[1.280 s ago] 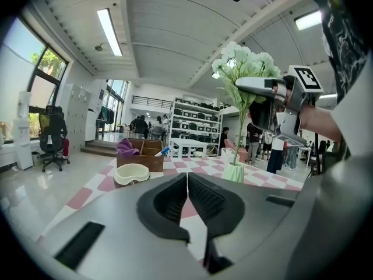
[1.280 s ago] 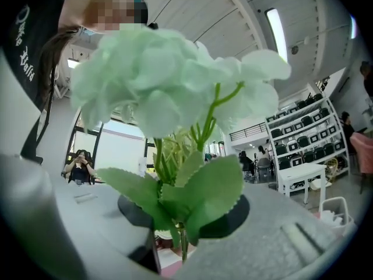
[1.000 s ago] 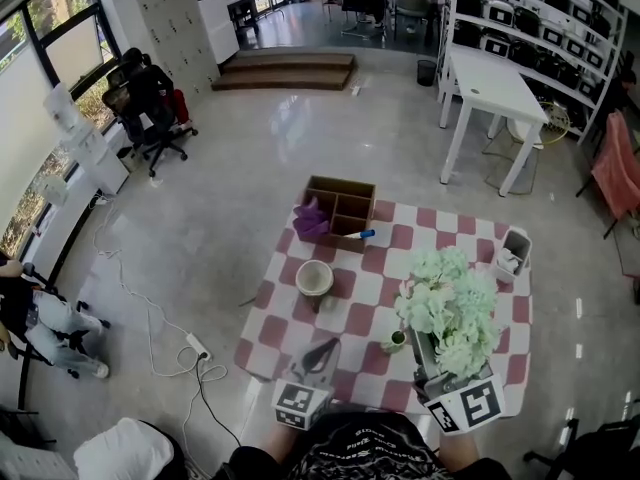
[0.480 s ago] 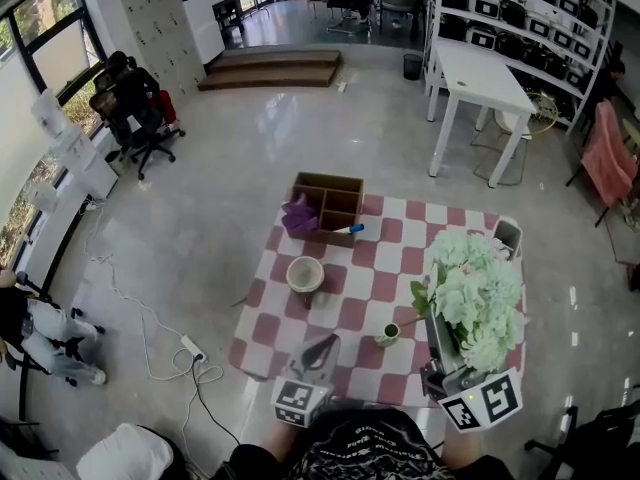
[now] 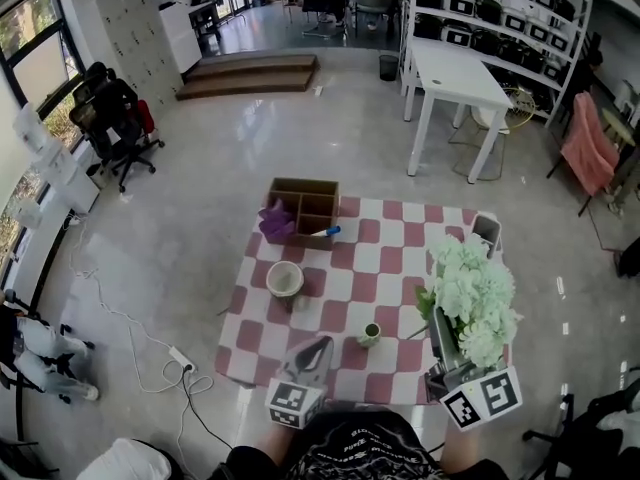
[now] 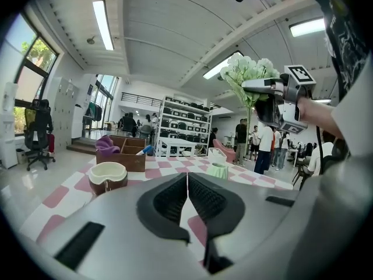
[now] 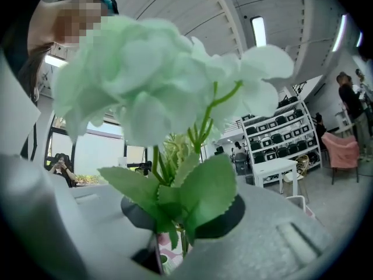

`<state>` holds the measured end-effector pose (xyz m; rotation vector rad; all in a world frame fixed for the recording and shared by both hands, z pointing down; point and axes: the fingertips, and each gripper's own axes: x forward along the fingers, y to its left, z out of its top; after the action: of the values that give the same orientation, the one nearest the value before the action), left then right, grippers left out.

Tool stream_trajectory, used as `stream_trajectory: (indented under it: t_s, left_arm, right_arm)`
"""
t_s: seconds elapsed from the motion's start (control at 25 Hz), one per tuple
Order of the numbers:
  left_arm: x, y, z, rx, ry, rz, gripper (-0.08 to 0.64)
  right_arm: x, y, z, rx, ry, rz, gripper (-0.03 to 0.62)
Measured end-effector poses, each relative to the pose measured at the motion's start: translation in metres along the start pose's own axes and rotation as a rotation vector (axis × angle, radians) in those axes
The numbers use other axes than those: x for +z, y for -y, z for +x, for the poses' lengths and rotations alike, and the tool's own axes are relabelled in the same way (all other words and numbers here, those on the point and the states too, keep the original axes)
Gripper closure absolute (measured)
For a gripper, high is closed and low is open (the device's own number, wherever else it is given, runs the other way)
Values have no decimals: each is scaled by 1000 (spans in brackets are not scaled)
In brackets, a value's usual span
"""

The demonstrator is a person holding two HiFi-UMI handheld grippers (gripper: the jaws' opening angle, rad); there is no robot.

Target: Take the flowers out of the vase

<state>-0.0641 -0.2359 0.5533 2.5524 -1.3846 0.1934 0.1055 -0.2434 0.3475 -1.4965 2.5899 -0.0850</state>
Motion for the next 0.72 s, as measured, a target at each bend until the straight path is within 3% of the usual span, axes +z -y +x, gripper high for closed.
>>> stream_trajectory:
  t_s: [0.36, 0.72]
  left_arm:
    - [-1, 15, 17, -36, -9, -3, 546]
    - [-3, 18, 29, -40, -15, -2, 546]
  right_arm:
    - [-33, 36, -18, -91, -137, 56, 492]
    - [-54, 60, -26, -138, -206, 83, 492]
